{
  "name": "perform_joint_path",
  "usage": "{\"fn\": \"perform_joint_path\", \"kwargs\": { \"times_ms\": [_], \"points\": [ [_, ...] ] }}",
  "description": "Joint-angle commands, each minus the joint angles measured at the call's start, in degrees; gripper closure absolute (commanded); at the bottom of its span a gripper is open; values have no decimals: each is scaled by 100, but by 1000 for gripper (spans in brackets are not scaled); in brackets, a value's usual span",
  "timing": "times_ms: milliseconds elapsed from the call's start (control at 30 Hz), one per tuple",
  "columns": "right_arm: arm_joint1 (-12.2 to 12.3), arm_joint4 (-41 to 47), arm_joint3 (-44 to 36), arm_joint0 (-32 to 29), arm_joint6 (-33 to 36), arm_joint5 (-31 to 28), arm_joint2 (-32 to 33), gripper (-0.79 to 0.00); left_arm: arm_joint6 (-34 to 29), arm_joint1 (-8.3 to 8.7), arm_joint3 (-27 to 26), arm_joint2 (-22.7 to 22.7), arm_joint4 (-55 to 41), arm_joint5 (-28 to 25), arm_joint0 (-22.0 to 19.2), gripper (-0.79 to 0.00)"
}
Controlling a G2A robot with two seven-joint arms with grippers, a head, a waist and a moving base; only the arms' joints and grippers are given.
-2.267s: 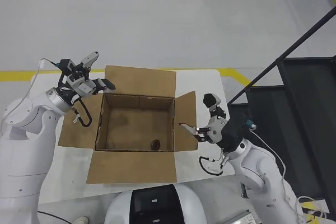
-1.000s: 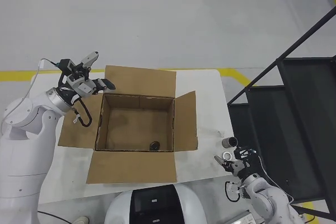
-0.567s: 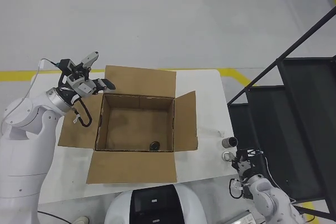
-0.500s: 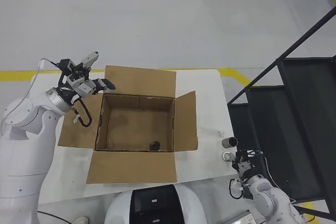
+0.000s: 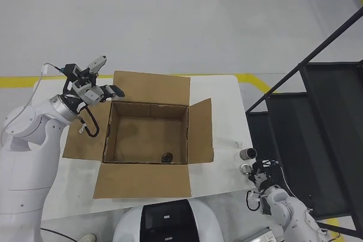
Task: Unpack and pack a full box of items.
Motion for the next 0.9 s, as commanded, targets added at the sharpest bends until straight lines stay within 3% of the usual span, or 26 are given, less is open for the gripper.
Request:
{"fn": "perform_joint_path", "kwargs": {
  "times_ms": [0, 133, 167, 200, 500, 867],
  "points": [
    [0, -22, 119, 74, 2, -23, -29, -240, 0, 0, 0, 0, 0, 0, 0, -785],
    [3, -32, 319, 180, -71, -106, -64, -200, 0, 0, 0, 0, 0, 0, 0, -785],
    [5, -44, 367, 205, -97, -143, -70, -148, 0, 0, 0, 0, 0, 0, 0, -785],
    [9, -68, 414, 232, -139, -171, -72, 0, 0, 0, 0, 0, 0, 0, 0, -785],
    [58, -165, 1060, 518, -1014, -570, 77, 0, 0, 0, 0, 0, 0, 0, 0, -785],
    [208, -120, 817, -11, -1983, -1718, 683, 0, 0, 0, 0, 0, 0, 0, 0, -785]
  ]
}}
